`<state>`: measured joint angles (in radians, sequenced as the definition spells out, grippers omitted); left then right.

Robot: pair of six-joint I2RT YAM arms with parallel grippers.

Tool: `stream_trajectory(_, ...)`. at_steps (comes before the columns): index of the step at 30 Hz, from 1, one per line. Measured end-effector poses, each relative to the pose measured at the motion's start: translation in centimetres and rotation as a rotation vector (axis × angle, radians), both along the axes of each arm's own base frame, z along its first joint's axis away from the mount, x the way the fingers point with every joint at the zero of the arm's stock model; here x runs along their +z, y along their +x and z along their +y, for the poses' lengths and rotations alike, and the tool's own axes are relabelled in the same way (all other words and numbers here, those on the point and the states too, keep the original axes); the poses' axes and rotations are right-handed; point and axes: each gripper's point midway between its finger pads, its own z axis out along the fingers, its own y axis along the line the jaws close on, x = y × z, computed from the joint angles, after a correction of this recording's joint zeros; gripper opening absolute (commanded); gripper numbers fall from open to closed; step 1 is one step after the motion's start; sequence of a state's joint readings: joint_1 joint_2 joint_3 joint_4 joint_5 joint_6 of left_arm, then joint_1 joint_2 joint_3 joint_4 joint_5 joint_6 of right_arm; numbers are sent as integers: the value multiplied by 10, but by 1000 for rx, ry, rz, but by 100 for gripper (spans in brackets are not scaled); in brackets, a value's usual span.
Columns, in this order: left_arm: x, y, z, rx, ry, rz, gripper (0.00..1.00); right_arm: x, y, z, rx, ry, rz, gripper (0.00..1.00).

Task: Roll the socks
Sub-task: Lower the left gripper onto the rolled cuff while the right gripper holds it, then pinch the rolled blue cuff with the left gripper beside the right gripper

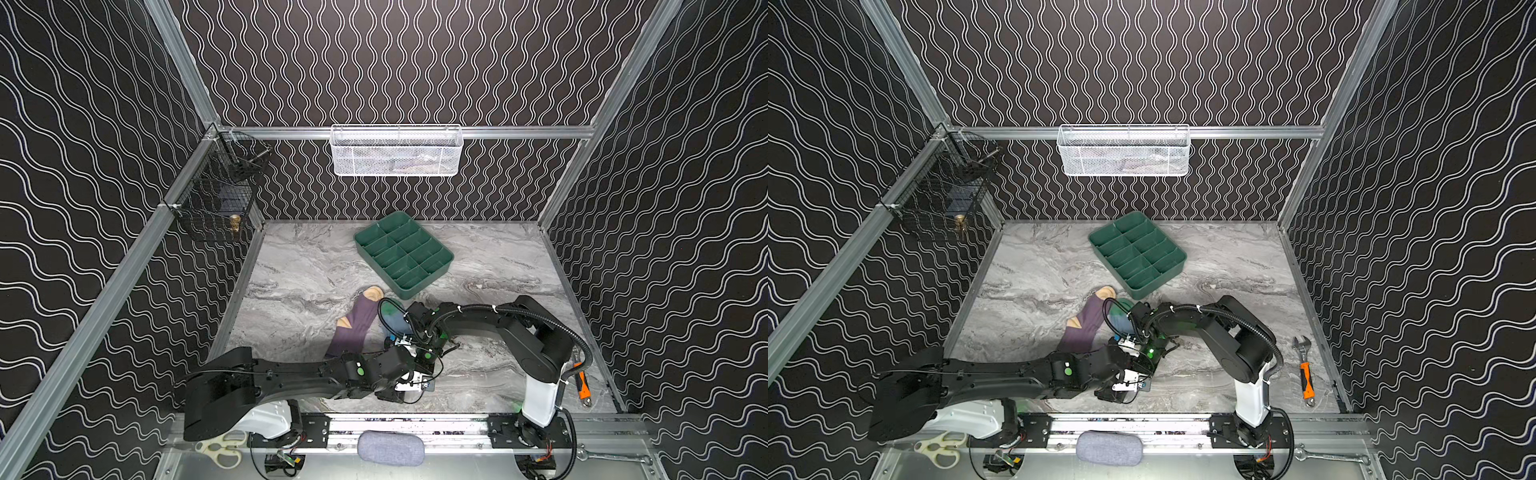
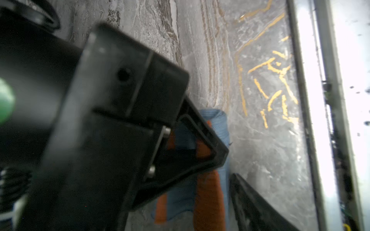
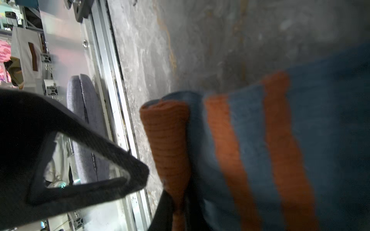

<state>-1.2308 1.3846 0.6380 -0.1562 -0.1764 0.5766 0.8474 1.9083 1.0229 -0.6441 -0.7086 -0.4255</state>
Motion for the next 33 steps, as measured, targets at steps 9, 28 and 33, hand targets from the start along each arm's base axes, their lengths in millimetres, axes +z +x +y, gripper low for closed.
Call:
stream_trajectory(9, 5, 4, -1, 12, -18, -36, 78, 0, 2, -2, -15, 3, -8, 0)
stream_trajectory(28, -22, -6, 25, 77, 138, 41, 67, 1, 9, -2, 43, 72, -66, 0)
stream_trajectory(33, -23, -6, 15, 81, 124, 59, 57, 1, 9, -2, 48, 76, -69, 0)
